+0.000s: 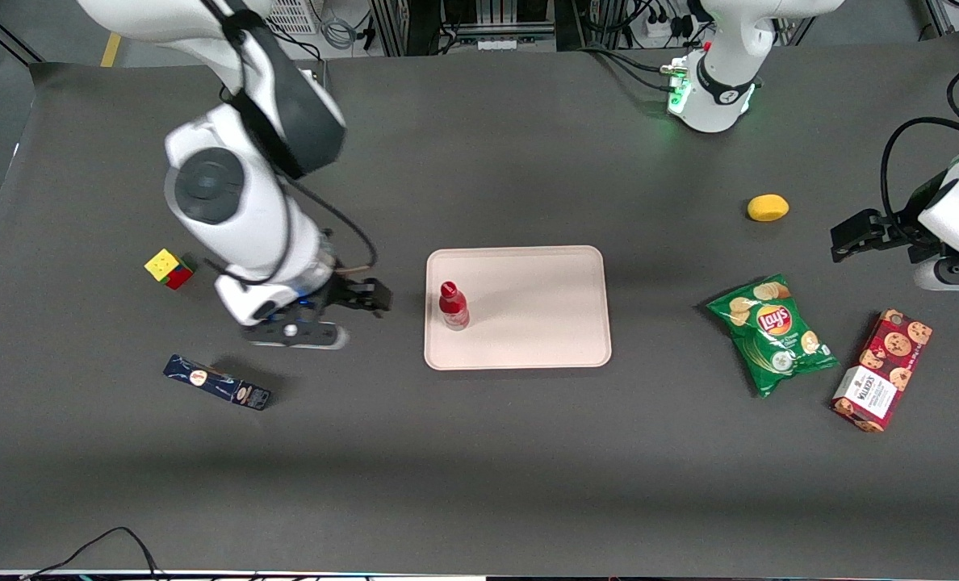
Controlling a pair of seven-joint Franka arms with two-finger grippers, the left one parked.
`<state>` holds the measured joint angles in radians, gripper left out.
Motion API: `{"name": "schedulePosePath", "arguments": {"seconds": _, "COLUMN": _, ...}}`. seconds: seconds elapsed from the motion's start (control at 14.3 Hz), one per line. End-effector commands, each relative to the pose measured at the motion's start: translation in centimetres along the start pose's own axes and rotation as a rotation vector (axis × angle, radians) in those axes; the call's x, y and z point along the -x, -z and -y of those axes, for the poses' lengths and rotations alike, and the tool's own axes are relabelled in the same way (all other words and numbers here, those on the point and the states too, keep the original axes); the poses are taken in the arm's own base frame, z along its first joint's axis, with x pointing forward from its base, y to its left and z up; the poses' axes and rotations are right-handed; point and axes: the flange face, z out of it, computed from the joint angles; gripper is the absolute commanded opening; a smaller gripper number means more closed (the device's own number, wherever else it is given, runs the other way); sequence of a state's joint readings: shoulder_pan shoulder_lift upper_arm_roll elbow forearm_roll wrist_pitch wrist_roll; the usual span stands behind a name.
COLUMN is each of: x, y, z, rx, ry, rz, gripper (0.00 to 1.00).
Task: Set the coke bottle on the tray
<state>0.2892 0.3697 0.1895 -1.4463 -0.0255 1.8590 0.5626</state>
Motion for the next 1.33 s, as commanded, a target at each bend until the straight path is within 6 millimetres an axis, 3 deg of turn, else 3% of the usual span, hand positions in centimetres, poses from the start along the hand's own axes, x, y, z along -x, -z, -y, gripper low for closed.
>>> {"name": "schedulePosePath", "arguments": {"seconds": 0.0, "x": 1.4, "y": 2.9, "z": -7.1, "rx": 0.023, "ry": 0.065, "rz": -0.014, "gripper": 1.0}}
{"name": "schedulePosePath", "arguments": {"seconds": 0.35, "x": 3.0, "y": 7.1, "z": -18.1, "rx": 0.052, "ry": 0.07, "rz": -0.053, "gripper": 1.0}}
{"name": "schedulePosePath", "arguments": {"seconds": 0.63, "x": 4.8, "y": 9.0, "z": -25.2, "rx": 0.026, "ry": 0.098, "rz": -0.048, "gripper": 1.0}}
{"name": "schedulePosePath", "arguments": {"seconds": 1.26, "x": 5.5, "y": 9.9, "z": -26.9, "rx": 0.042, "ry": 0.077, "rz": -0.02, "gripper": 1.0}}
